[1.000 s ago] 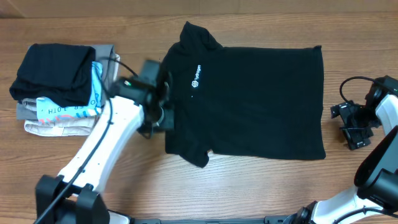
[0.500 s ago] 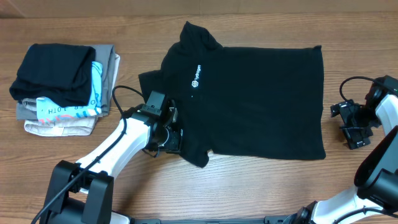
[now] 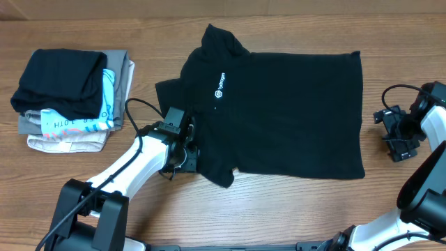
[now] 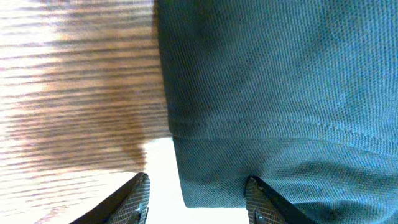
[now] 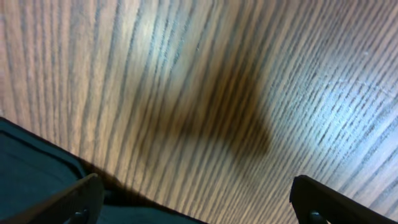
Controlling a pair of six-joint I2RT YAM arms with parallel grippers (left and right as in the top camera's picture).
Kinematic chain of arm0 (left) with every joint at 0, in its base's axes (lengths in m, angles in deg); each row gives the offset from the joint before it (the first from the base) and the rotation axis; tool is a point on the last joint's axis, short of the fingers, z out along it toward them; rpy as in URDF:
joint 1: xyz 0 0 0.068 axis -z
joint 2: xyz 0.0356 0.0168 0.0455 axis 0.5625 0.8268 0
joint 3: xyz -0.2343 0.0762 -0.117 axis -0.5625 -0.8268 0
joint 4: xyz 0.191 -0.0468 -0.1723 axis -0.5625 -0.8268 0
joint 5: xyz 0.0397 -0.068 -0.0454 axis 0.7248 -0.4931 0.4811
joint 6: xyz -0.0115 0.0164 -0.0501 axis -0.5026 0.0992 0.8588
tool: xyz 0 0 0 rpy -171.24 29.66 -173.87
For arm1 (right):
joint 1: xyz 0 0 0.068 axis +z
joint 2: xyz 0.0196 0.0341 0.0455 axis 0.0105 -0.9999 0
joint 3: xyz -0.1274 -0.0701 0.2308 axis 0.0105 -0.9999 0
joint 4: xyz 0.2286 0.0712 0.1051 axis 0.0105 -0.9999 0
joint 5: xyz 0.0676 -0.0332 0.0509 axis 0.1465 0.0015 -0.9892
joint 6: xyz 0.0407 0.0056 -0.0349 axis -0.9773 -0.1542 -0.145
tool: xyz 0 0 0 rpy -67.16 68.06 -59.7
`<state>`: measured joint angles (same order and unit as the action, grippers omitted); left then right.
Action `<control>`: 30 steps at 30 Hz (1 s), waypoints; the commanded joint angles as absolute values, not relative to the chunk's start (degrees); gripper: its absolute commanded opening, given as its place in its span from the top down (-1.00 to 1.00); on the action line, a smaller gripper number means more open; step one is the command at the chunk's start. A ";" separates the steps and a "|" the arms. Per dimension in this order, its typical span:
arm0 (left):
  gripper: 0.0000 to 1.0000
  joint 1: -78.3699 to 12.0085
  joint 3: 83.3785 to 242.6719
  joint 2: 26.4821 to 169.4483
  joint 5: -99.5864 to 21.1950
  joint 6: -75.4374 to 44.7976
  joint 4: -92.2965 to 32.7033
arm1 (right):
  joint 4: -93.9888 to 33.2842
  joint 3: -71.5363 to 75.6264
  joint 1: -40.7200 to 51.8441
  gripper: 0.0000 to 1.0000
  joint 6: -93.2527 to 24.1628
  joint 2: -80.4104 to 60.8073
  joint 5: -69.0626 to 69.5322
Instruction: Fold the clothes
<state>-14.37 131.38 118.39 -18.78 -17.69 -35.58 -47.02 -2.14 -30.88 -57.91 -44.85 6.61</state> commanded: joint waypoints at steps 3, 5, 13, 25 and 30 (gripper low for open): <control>0.04 -14.33 130.96 118.57 -17.16 -17.63 -34.77 | -46.41 -1.35 -30.73 -1.00 -58.00 -44.89 6.45; 0.07 -14.33 130.92 118.57 -17.25 -16.58 -34.20 | -46.41 -1.35 -30.73 -1.00 -58.00 -44.89 6.45; 0.09 -14.33 130.79 118.57 -17.62 -16.60 -33.83 | -46.41 -1.35 -30.73 -1.00 -58.00 -44.89 6.45; 0.32 -14.33 127.07 118.57 -18.23 -13.76 -29.74 | -45.99 -1.35 -30.73 -1.00 -58.00 -44.89 6.45; 0.62 -14.33 127.07 118.57 -20.44 -13.60 -29.81 | -45.64 -1.35 -30.73 -1.00 -58.00 -44.89 6.45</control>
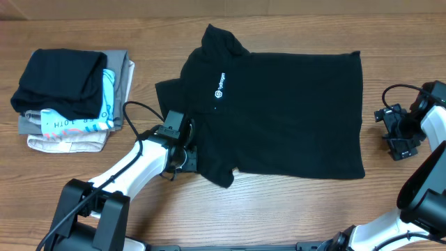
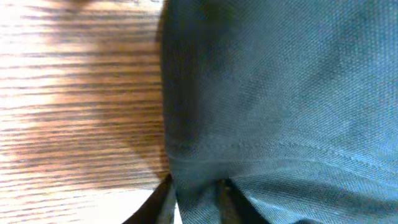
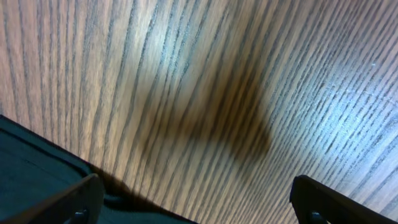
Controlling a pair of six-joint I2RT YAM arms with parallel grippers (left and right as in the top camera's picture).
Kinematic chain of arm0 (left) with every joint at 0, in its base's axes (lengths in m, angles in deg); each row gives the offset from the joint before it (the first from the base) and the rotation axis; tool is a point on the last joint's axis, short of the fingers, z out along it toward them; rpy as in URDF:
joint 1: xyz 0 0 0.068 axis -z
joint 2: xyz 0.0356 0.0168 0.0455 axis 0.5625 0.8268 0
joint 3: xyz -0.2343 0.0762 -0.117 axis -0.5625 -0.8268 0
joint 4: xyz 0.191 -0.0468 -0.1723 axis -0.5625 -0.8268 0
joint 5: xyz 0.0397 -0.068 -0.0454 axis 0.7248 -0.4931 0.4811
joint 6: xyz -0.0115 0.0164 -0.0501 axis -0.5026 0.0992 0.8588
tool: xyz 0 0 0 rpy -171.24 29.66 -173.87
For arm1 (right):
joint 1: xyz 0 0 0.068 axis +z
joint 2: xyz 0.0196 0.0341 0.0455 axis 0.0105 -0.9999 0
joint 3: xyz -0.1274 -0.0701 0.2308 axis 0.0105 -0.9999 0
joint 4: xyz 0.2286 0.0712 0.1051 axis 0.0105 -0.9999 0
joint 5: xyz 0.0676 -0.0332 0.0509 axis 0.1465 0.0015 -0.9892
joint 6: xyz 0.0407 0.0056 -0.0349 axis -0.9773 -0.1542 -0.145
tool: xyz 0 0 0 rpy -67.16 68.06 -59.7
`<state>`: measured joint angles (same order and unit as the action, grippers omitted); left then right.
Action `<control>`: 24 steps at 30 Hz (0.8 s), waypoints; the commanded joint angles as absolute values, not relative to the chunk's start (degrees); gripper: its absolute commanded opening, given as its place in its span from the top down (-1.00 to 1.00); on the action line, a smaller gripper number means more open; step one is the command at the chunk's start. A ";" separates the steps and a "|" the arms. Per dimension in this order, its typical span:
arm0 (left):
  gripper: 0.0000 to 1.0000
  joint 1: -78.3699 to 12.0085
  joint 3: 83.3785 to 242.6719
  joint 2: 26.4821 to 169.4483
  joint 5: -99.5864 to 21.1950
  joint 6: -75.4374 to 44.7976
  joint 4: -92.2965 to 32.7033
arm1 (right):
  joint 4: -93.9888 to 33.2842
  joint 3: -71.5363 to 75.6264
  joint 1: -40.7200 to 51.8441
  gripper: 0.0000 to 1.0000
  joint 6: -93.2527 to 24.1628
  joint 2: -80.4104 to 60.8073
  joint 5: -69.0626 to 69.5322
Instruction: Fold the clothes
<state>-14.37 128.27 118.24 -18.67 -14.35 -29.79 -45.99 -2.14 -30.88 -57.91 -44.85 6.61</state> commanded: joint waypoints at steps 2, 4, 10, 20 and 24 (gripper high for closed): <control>0.85 -14.33 127.16 118.57 -20.92 -13.60 -29.83 | -45.62 -1.35 -30.73 -1.00 -58.00 -44.89 6.45; 0.92 -14.33 127.29 118.54 -21.89 -13.60 -30.05 | -45.62 -1.35 -30.73 -1.00 -58.00 -44.89 6.45; 0.92 -14.37 131.31 118.43 -22.17 -13.60 -37.22 | -45.62 -1.35 -30.73 -1.00 -58.00 -44.89 6.45; 0.92 -14.37 143.33 118.43 -27.94 -11.27 -47.97 | -45.62 -1.35 -30.73 -1.00 -58.00 -44.89 6.45; 0.92 -14.44 143.31 118.46 -26.04 -9.01 -44.08 | -45.62 -1.35 -30.73 -1.00 -58.00 -44.89 6.45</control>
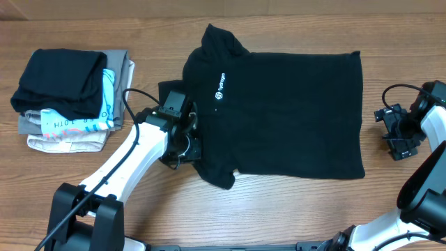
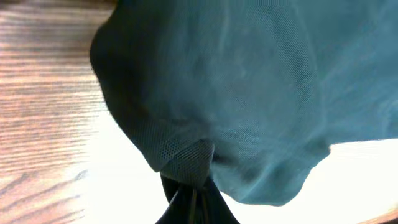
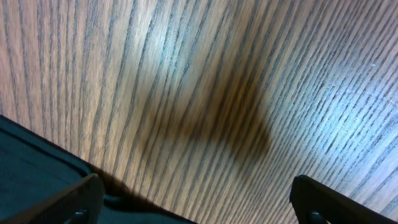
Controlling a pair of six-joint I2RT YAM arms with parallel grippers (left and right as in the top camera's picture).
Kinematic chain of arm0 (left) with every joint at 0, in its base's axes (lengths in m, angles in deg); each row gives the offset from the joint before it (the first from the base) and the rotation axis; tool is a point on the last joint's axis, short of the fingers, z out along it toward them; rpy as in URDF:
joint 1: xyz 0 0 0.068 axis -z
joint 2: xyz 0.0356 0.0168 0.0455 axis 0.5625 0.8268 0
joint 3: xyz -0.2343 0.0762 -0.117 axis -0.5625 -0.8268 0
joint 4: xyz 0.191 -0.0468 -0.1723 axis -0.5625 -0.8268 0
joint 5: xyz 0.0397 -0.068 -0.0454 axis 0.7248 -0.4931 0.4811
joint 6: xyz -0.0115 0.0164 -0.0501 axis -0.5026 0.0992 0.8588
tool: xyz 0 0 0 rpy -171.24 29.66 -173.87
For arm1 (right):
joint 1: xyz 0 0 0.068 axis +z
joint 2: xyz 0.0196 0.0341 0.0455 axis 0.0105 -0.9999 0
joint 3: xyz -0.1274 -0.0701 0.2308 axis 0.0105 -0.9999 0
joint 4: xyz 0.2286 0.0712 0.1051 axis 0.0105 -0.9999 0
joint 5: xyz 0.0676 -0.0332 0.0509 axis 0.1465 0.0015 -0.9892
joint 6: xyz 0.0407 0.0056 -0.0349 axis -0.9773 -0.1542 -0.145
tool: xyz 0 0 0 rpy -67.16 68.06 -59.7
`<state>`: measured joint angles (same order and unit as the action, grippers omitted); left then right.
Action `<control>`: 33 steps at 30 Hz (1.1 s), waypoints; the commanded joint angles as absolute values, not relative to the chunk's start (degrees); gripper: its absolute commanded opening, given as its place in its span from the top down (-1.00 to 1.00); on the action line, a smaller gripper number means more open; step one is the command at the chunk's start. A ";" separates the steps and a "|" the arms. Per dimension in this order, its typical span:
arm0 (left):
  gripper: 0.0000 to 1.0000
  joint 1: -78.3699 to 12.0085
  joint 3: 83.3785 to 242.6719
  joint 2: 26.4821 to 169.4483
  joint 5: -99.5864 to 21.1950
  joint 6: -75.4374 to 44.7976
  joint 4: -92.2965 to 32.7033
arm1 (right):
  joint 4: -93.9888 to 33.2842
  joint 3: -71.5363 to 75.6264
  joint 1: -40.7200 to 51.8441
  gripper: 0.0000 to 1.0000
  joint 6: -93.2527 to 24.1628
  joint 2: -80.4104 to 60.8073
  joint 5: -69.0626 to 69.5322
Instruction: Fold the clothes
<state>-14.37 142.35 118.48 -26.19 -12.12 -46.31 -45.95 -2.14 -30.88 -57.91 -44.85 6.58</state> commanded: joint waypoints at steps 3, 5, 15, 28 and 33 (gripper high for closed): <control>0.92 -14.44 143.31 118.59 -24.38 -7.94 -39.64 | -45.62 -1.35 -30.73 -1.00 -58.00 -44.89 6.45; 0.92 -14.35 143.31 118.96 -24.03 -7.75 -36.82 | -45.62 -1.35 -30.73 -1.00 -58.00 -44.89 6.45; 0.92 -14.29 143.29 127.79 -23.96 -7.59 -25.76 | -45.62 -1.35 -30.73 -1.00 -58.00 -44.89 6.45; 0.33 -14.48 143.42 130.41 -23.02 -7.75 -9.52 | -45.62 -1.35 -30.73 -1.00 -58.00 -44.89 6.45; 0.00 -14.48 144.88 129.23 -23.24 -9.39 -12.85 | -45.62 -1.35 -30.73 -1.00 -58.00 -44.89 6.45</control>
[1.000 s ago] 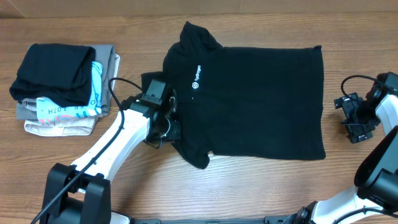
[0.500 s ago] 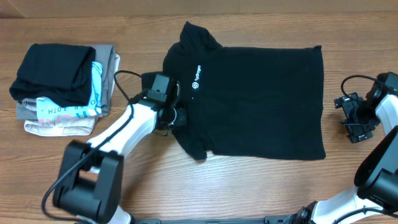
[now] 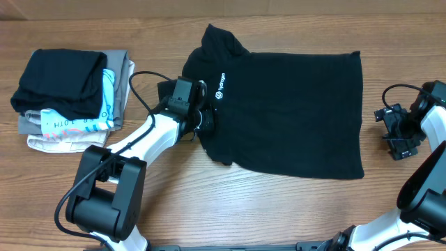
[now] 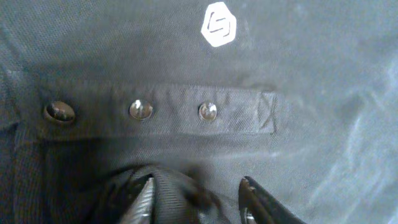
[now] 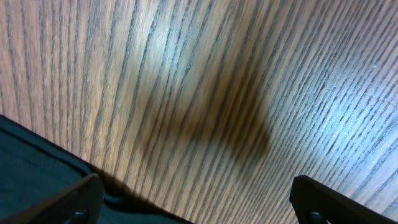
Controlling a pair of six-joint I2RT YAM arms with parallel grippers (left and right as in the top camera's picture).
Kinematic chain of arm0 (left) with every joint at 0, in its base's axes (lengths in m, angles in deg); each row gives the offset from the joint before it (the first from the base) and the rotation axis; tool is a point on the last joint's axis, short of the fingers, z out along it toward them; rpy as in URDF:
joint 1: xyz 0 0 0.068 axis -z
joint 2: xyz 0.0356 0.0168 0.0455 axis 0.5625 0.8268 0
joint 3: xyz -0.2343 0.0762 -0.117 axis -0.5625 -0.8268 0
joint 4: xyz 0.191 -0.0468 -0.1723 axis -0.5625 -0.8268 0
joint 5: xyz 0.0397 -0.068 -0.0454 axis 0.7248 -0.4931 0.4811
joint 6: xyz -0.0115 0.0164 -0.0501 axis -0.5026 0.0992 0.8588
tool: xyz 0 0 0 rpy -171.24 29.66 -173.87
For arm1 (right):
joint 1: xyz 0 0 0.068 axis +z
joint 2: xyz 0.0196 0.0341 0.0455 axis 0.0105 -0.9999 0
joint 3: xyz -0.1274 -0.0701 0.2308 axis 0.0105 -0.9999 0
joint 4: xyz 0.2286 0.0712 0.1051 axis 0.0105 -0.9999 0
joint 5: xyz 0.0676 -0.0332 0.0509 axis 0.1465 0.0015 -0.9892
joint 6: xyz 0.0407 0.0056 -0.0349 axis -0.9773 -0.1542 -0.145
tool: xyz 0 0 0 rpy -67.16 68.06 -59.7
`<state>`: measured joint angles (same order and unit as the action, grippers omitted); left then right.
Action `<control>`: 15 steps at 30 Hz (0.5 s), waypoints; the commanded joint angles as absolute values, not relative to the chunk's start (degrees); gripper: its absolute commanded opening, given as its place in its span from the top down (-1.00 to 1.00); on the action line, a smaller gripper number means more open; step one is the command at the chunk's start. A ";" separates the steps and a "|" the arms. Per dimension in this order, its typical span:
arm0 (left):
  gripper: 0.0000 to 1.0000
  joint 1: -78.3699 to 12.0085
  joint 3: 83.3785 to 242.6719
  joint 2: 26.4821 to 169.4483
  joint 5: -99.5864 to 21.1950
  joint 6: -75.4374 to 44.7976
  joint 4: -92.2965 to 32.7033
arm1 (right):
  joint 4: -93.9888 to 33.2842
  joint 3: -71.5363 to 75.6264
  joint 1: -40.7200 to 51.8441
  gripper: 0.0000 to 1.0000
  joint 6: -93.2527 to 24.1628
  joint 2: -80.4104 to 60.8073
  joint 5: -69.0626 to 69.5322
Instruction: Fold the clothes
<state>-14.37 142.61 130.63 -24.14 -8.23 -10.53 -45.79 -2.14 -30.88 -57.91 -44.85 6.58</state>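
A black polo shirt (image 3: 286, 104) lies flat on the table, collar to the left, white logo (image 3: 219, 78) up. Its near sleeve is folded in over the chest. My left gripper (image 3: 204, 120) sits on the chest just below the logo, open. In the left wrist view the bunched sleeve cuff (image 4: 177, 190) lies between the spread fingers of the left gripper (image 4: 196, 200), under the button placket (image 4: 140, 110). My right gripper (image 3: 401, 134) stands open over bare wood, right of the shirt's hem; the right gripper (image 5: 199, 205) has nothing between its fingers.
A stack of folded clothes (image 3: 70, 97) sits at the left of the wooden table (image 3: 293, 209). The left arm's cable (image 3: 139, 80) loops between the stack and the shirt. The shirt's far sleeve (image 3: 223, 38) sticks out toward the back edge.
The left gripper, then shut on the lifted near sleeve at the shirt's left edge, is now over the chest by the placket and open. The sleeve lies there. The right arm is unchanged.
The left gripper stood open at the near sleeve's hem on the table. It was then shut on that hem, then held the sleeve lifted. Now the sleeve is folded over the chest and let go. The right gripper stayed open beside the hem throughout.
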 commanded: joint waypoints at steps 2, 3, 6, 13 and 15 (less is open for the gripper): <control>-0.05 -14.48 146.17 127.09 -23.17 -10.26 -16.82 | -45.62 -1.35 -30.73 -1.00 -58.00 -44.89 6.45; -0.07 -14.48 146.76 125.41 -23.00 -10.98 -19.03 | -45.62 -1.35 -30.73 -1.00 -58.00 -44.89 6.45; -0.15 -14.35 147.18 120.01 -20.64 -11.29 -24.04 | -45.62 -1.35 -30.73 -1.00 -58.00 -44.89 6.45; -0.17 -14.31 147.16 112.34 -16.49 -12.58 -39.07 | -45.62 -1.35 -30.73 -1.00 -58.00 -44.89 6.45; 0.03 -14.31 146.44 112.99 -16.81 -12.62 -43.21 | -45.62 -1.35 -30.73 -1.00 -58.00 -44.89 6.45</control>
<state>-14.37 146.98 112.03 -18.41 -11.22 -39.56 -45.75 -2.14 -30.88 -57.93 -44.85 6.58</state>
